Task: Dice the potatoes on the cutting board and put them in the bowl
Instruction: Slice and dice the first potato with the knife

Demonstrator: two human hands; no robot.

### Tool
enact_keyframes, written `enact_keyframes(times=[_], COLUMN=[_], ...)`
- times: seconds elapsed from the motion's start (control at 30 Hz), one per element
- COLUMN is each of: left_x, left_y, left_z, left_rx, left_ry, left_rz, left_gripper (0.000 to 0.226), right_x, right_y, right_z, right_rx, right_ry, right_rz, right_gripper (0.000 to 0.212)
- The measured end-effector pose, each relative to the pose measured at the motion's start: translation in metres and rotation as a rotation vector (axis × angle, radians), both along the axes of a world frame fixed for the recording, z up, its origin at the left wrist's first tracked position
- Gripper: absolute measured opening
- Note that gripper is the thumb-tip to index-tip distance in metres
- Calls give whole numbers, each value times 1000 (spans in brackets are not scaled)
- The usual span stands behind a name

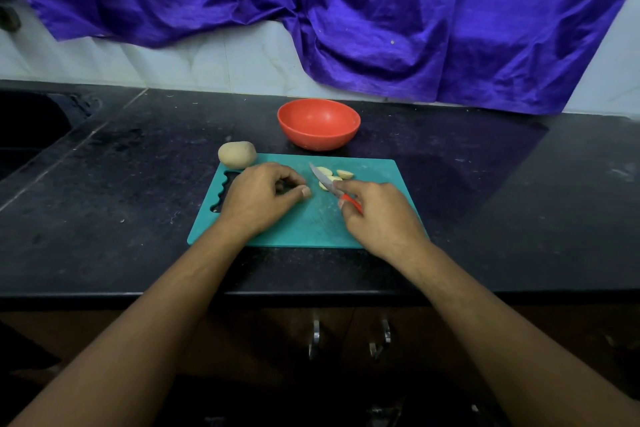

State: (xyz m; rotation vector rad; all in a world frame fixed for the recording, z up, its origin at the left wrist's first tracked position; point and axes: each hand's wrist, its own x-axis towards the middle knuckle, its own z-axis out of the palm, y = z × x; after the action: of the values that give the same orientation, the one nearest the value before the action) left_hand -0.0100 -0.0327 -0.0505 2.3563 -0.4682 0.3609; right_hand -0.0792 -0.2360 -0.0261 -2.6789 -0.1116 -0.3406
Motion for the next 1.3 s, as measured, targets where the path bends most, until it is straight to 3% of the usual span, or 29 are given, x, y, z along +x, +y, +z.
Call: enact_keyframes(times=[0.33,0.97,1.3], left_x=[-8,-14,-15], left_y=[6,9,9], left_z=[-2,-2,-1], left_rx=[-52,-65,-83], left_ry=[26,41,46], left_rz=[15,25,27], left_gripper=[25,14,13], right_x=[-6,-9,-3], right_y=[0,13,20], right_z=[6,22,31], right_rx=[-61,-105,-192], right_ry=[59,208,189], right_rz=[31,101,152], right_gripper=[44,49,45])
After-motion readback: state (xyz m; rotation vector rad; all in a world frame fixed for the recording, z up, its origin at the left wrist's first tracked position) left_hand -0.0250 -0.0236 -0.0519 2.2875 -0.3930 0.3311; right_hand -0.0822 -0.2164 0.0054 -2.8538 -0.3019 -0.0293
